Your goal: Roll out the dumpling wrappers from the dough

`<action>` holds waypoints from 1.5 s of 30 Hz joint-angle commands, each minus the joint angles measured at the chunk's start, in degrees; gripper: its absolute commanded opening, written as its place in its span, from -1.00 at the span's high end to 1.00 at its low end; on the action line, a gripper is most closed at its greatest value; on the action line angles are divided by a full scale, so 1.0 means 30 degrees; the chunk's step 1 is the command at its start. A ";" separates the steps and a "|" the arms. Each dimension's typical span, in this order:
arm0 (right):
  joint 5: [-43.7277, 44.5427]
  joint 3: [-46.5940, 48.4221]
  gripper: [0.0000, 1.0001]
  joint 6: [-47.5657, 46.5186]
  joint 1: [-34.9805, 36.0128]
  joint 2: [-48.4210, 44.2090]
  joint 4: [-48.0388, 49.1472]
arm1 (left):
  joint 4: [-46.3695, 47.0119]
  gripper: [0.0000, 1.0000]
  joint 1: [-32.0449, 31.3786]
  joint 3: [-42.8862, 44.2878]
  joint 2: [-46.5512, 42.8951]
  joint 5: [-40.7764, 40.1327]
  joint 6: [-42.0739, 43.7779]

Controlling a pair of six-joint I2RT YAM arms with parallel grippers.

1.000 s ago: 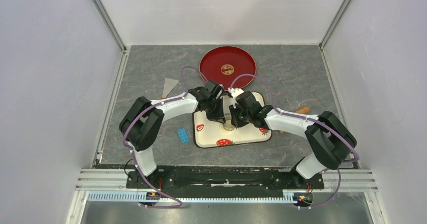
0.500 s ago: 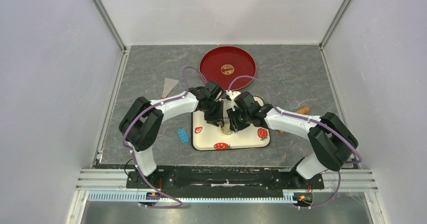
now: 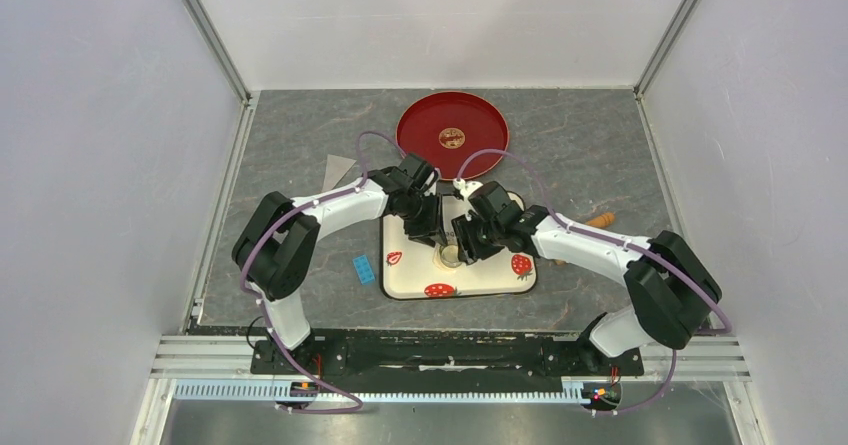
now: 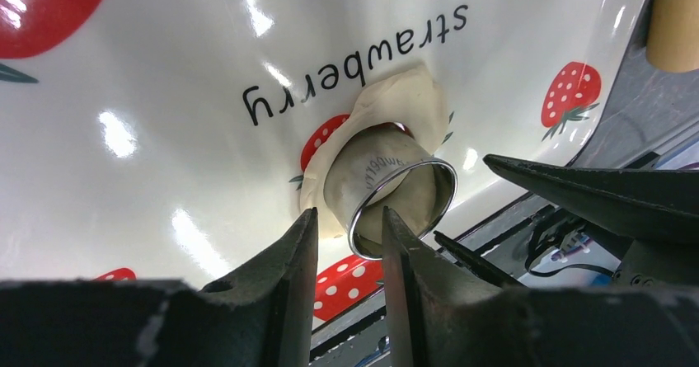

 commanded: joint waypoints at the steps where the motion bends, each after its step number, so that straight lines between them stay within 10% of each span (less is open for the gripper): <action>1: -0.0181 0.0412 0.02 0.0588 -0.0160 -0.0722 0.0154 | 0.0626 0.22 0.0126 0.0060 -0.0890 0.0939 0.0933; 10: -0.1516 -0.0740 0.09 0.1677 -0.0944 -0.0754 0.2047 | 0.0232 0.30 0.0122 0.0264 -0.0231 0.1038 0.1490; 26: -0.2395 -0.1368 1.00 0.1639 -0.0939 0.1551 0.2753 | 0.0209 0.96 0.0067 0.0010 0.1516 0.1128 0.1846; 38: -0.1809 -0.1704 0.99 0.1524 -0.0920 0.1282 0.2150 | 0.0476 0.96 0.0038 -0.0530 0.1574 0.0983 0.2022; 45: -0.1929 -0.0419 0.15 0.1794 -0.0932 -0.0213 0.2038 | 0.0710 0.24 0.0063 0.0386 -0.0031 0.1503 0.1572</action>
